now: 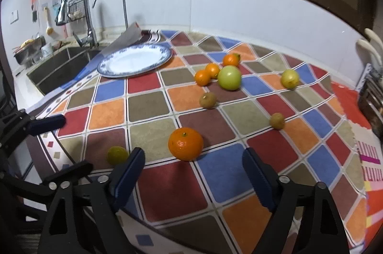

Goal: Organize fruits
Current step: 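Grasp the small green lime with the left tool while the right tool grasps a mandarin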

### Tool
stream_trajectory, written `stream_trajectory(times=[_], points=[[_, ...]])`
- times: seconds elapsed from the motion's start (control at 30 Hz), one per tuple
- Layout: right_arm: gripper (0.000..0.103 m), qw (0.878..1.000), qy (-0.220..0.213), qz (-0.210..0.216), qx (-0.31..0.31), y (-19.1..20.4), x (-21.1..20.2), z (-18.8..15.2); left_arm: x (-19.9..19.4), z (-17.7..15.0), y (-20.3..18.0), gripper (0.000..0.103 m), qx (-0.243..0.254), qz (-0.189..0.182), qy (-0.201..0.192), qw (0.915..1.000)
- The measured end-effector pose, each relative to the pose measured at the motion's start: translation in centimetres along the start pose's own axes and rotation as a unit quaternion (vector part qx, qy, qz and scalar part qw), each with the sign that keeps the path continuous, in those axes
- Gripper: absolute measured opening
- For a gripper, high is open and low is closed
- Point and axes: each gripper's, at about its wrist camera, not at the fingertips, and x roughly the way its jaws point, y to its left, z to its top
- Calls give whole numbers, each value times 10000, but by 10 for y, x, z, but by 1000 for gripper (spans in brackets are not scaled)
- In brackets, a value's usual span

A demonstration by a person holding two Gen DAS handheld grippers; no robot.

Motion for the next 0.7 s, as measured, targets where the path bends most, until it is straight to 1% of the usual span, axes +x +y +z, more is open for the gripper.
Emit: stream_trajectory(times=[0.07,0.13,0.3,0.37,0.4,0.47,0.5,0.6,0.67,0.7], points=[[76,9999,135,63,8,-1,10,0,8,1,0,59,-23,-105,108,9999],[68,9996,257,147,43,-2,19,1,15,2,1,58,-40,-199,179,9996],[63,9990,383,220,52,-3,32,3,28,6,-2,47,23,-454,353,9983],[61,9988,420,253,54,-3,37,5,33,8,-4,40,61,-587,418,9974],[59,9986,443,276,60,-3,39,5,35,9,-5,39,76,-615,433,9971],[55,9983,498,302,70,-3,45,7,39,10,-7,30,107,-702,467,9964],[54,9982,515,303,81,-3,46,7,41,11,-7,28,115,-750,497,9959],[51,9977,569,350,138,-5,52,8,44,12,-5,28,113,-831,508,9952],[48,9974,588,398,147,-5,53,9,45,13,-3,28,91,-861,518,9949],[44,9972,601,422,143,-4,54,9,46,14,-2,28,82,-886,518,9947]])
